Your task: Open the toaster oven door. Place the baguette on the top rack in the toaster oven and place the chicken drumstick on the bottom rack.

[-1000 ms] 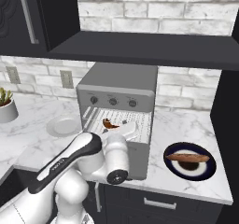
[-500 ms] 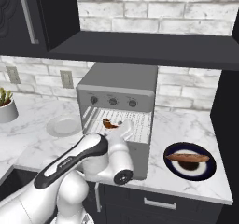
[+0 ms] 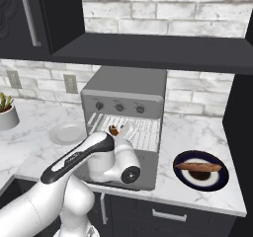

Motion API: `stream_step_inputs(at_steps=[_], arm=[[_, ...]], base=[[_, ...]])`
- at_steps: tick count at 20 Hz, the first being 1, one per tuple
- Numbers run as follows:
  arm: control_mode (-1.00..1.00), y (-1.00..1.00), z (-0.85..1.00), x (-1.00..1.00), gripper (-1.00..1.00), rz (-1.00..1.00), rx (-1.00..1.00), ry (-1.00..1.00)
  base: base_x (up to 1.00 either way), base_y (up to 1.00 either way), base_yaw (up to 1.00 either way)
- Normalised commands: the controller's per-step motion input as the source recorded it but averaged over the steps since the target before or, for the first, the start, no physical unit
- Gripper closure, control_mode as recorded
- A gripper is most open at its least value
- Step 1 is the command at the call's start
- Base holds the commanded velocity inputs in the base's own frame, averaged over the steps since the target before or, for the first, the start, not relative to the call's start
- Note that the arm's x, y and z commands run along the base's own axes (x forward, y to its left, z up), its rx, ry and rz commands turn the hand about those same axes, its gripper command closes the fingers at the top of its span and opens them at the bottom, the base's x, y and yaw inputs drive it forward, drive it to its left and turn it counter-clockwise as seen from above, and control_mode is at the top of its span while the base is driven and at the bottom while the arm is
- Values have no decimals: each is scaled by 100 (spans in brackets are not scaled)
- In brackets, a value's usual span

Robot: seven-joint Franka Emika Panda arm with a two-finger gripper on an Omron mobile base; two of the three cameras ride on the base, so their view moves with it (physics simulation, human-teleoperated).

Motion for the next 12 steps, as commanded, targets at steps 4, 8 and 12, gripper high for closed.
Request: stream_step_inputs(at_steps=[4, 8, 12], arm=[[-100, 21, -60, 61, -100, 0, -4, 4], [-100, 8, -59, 48, -100, 0, 0, 2], [-100, 0, -28, 31, -100, 0, 0, 0]], base=[[0, 0, 0], [0, 0, 0], [0, 0, 0]])
